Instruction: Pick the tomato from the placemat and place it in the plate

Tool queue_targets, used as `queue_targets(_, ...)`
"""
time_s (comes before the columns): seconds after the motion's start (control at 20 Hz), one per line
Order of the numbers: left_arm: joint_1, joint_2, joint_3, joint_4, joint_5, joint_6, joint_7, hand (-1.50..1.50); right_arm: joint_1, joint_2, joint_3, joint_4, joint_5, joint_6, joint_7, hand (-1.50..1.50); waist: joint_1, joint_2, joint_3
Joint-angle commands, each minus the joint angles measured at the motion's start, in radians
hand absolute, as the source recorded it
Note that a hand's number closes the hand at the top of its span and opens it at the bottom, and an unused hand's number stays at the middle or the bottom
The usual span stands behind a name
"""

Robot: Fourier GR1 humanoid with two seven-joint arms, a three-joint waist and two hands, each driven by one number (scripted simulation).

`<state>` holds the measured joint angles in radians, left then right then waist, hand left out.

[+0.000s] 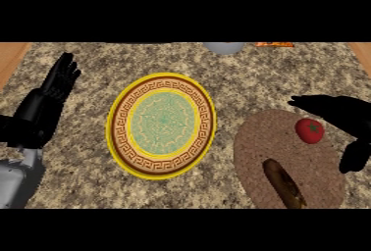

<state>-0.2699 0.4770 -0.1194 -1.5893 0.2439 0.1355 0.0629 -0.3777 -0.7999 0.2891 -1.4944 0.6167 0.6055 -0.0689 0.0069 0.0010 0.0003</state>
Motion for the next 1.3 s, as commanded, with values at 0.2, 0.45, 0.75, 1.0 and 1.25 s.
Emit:
queue_targets(0.2, -0.052, -0.049, 0.036, 0.018, -0.032, -0.038, 0.061, 0.00, 0.004, 0.053, -0.017, 0.121, 0.149, -0.018, -0.049, -1.50, -0.007, -0.001, 0.000)
queue_targets(0.45, 0.003, -0.052, 0.084, -0.014, -0.040, -0.075, 0.017, 0.00, -0.065, 0.148, 0.018, 0.299, 0.246, -0.056, -0.110, -1.50, 0.003, 0.001, 0.000)
queue_targets(0.75, 0.003, -0.097, 0.084, 0.061, -0.101, -0.095, -0.034, 0.00, -0.068, 0.185, 0.012, 0.459, 0.341, -0.143, -0.200, -1.50, 0.000, 0.002, 0.000)
queue_targets(1.0, 0.079, -0.129, 0.079, -0.025, -0.130, -0.098, -0.017, 0.00, -0.114, 0.228, -0.011, 0.515, 0.412, -0.155, -0.172, -1.50, 0.003, 0.000, 0.000)
queue_targets(1.25, 0.052, -0.095, 0.131, -0.051, -0.085, -0.134, 0.029, 0.00, -0.100, 0.236, -0.062, 0.503, 0.384, -0.324, -0.299, 1.50, 0.005, -0.001, 0.000)
